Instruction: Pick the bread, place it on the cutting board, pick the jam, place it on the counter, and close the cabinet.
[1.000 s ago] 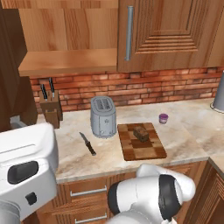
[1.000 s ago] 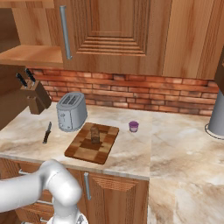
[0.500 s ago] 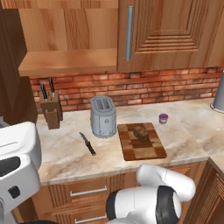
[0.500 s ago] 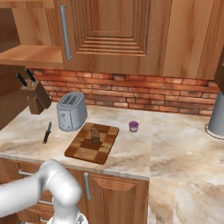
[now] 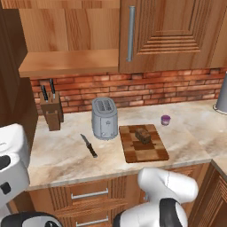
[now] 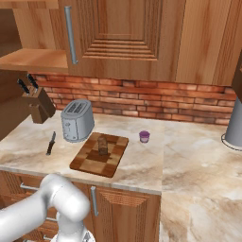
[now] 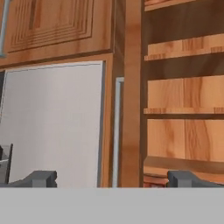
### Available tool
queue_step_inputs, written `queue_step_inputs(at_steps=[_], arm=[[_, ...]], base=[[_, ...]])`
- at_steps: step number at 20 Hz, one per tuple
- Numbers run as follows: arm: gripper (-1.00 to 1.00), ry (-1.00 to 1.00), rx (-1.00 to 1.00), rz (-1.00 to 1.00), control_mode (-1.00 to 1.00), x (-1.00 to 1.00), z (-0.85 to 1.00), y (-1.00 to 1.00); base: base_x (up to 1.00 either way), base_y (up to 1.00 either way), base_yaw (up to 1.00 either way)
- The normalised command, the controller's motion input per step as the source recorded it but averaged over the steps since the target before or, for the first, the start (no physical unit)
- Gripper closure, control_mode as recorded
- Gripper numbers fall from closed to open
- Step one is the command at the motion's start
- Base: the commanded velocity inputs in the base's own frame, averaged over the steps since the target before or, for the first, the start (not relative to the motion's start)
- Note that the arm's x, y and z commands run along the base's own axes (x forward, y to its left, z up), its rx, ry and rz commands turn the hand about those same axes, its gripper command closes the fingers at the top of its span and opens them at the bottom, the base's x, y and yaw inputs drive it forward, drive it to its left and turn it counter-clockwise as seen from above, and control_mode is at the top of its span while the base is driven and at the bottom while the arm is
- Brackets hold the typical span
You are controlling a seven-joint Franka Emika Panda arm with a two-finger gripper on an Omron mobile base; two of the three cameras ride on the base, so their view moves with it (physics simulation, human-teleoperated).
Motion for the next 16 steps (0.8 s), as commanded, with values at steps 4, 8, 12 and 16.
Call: queue_step_inputs(at_steps=[4,8,12,16], arm=[[-1.0,0.08,0.0,0.0,-1.0,-0.06,0.0,0.32],[-1.0,0.07,0.0,0.0,-1.0,-0.05,0.0,0.32],[-1.0,0.04,0.0,0.0,-1.0,-0.03,0.0,0.31],[-1.0,0.01,0.0,0.0,-1.0,-0.03,0.0,0.29]], base=[[0.0,0.0,0.0],[0.0,0.0,0.0],[0.0,0.0,0.0],[0.0,0.0,0.0]])
